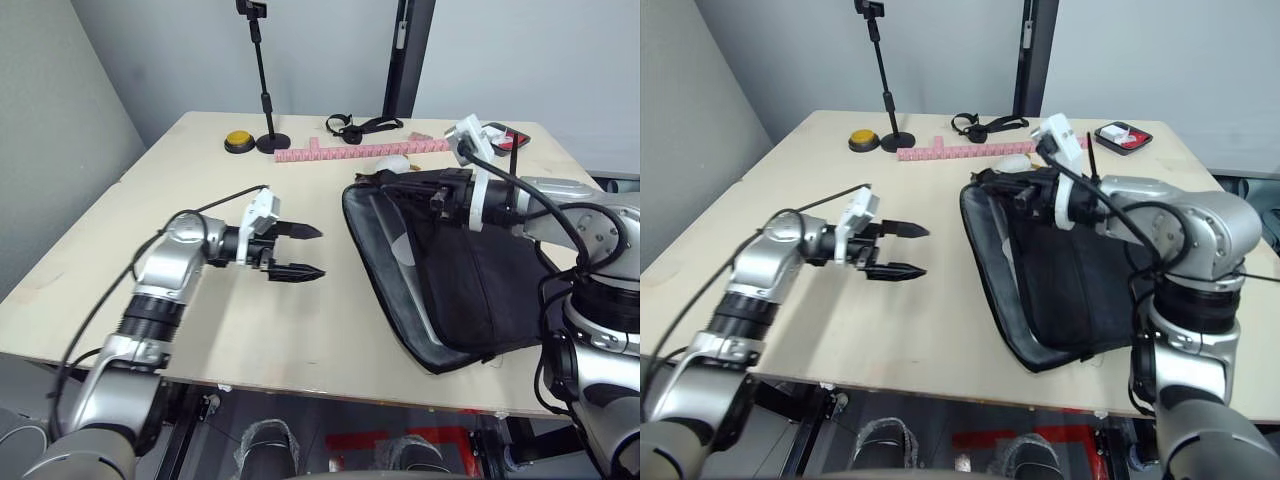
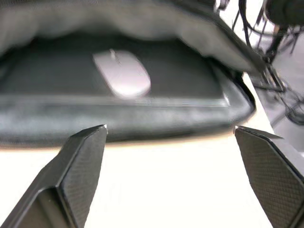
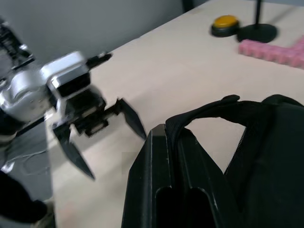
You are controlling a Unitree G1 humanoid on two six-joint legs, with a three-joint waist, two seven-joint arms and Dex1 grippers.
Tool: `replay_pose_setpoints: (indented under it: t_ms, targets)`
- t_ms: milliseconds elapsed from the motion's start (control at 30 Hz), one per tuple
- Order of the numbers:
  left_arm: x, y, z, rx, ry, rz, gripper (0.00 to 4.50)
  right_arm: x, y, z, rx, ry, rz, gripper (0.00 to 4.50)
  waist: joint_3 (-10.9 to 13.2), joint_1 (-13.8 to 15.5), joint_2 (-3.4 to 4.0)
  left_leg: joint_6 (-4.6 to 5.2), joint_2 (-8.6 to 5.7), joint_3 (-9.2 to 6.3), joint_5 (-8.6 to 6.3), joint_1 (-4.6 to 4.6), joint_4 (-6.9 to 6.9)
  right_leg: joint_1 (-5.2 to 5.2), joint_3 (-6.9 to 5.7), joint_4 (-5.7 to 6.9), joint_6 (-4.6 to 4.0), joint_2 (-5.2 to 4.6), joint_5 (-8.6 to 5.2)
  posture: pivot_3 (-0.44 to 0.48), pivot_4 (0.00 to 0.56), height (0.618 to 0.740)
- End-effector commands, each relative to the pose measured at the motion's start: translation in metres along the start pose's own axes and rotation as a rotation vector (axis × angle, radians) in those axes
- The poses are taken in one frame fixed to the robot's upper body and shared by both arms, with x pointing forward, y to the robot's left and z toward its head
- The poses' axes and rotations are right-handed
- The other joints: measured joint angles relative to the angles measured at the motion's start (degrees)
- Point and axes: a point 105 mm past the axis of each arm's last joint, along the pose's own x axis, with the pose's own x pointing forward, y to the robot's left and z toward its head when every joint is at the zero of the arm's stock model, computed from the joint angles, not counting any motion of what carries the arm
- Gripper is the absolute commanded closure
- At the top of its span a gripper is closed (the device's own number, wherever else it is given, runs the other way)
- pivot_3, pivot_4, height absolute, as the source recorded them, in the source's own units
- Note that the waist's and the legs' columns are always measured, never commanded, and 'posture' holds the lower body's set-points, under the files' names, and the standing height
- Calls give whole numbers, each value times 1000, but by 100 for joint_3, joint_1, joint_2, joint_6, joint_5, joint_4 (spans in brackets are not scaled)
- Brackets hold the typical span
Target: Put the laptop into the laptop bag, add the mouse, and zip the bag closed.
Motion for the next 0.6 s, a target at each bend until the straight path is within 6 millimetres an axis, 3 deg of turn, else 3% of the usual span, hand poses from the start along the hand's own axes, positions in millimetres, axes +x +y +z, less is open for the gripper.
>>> replay_pose_setpoints:
  t_ms: [33,167,400,567,600]
  targets:
    - [-27,-8,22,3,-19,-1,41,-3,15,7,-94,-37,78,4500,0,-14,0,0,0,0,0,0,0,0,0,0,0,1,0,0,150,733]
    - [-46,-8,32,-15,-27,43,41,-7,22,10,-123,-63,129,4500,0,-66,0,-1,1,2,0,2,0,-1,2,3,0,1,0,0,150,733]
    - [-69,-16,46,-28,-21,58,41,-17,45,-5,-207,5,259,4500,0,-74,0,-1,4,1,-1,-6,-2,-4,-1,-7,0,5,-1,0,150,733]
    - [-81,-5,57,-61,-57,108,41,-16,37,-10,-233,21,230,4500,0,-98,0,1,5,2,-1,4,1,-3,3,8,-1,5,-1,0,150,733]
    - [-82,-2,58,-84,-72,113,11,-15,28,-12,-204,27,200,4190,-1,-97,0,1,5,2,-1,5,3,-3,4,11,-1,5,0,0,150,733]
